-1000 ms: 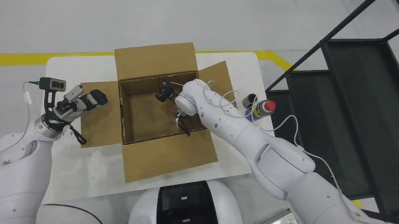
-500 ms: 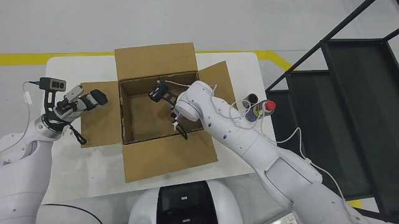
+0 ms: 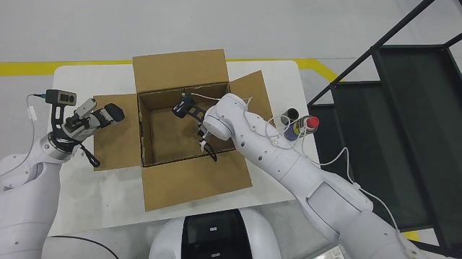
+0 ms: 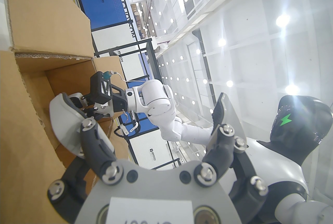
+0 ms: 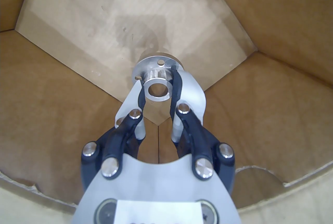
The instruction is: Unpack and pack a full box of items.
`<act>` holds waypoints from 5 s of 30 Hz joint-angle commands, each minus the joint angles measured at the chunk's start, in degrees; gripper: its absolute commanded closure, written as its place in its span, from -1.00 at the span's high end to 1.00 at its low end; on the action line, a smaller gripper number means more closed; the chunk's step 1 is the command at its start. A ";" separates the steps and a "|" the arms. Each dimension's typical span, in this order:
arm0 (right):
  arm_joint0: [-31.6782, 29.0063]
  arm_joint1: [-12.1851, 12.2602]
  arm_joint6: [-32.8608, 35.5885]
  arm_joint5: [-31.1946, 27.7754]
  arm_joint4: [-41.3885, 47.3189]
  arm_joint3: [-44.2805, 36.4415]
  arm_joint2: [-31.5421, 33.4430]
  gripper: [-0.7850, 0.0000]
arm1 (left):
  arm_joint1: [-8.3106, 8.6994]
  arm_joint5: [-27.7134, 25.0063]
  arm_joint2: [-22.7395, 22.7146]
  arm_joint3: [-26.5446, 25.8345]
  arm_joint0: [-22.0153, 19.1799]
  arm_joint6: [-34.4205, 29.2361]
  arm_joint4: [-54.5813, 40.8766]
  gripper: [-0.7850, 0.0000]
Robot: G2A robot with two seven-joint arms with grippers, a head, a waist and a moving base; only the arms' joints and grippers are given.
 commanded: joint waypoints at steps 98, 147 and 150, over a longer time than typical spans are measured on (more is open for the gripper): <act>-45.25 31.63 8.81 -8.94 14.96 -43.13 36.65 -1.00 | 0.00 0.00 0.00 0.00 0.00 0.00 0.00 1.00; -41.72 31.33 -8.38 -8.09 15.27 -22.66 34.26 -1.00 | 0.00 0.00 0.00 0.00 0.00 0.00 0.00 1.00; -40.73 31.04 -8.54 -7.24 14.36 -22.05 32.33 -1.00 | 0.00 0.00 0.00 0.00 0.00 0.00 0.00 1.00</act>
